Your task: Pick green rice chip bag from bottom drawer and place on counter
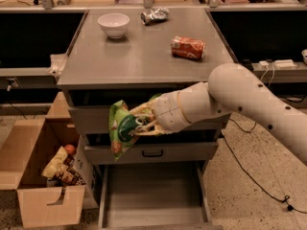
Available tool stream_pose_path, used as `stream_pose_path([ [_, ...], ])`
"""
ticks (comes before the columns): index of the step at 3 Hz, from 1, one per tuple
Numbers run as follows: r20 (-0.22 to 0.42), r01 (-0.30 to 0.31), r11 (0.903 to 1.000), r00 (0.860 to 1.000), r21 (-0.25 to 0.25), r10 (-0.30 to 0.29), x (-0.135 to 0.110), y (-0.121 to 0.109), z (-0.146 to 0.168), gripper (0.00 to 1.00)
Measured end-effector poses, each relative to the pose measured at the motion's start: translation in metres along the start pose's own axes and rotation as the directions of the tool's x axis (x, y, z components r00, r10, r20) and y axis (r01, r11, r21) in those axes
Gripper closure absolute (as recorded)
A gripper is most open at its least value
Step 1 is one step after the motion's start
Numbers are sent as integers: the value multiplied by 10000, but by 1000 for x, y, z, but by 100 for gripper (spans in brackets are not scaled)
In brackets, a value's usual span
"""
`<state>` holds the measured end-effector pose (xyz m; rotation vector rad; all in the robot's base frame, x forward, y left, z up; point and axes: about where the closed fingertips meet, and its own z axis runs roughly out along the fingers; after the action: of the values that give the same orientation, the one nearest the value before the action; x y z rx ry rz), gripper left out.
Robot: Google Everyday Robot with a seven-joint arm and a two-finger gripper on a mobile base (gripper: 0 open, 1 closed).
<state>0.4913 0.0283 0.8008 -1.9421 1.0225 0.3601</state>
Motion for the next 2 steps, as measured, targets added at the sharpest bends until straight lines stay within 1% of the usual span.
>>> stream_pose_path([
  [1,-197,173,9998,9997,101,-171,-1,-27,-10,100],
  [2,-398,351,9992,9986,174,-344,-1,-74,-22,100],
])
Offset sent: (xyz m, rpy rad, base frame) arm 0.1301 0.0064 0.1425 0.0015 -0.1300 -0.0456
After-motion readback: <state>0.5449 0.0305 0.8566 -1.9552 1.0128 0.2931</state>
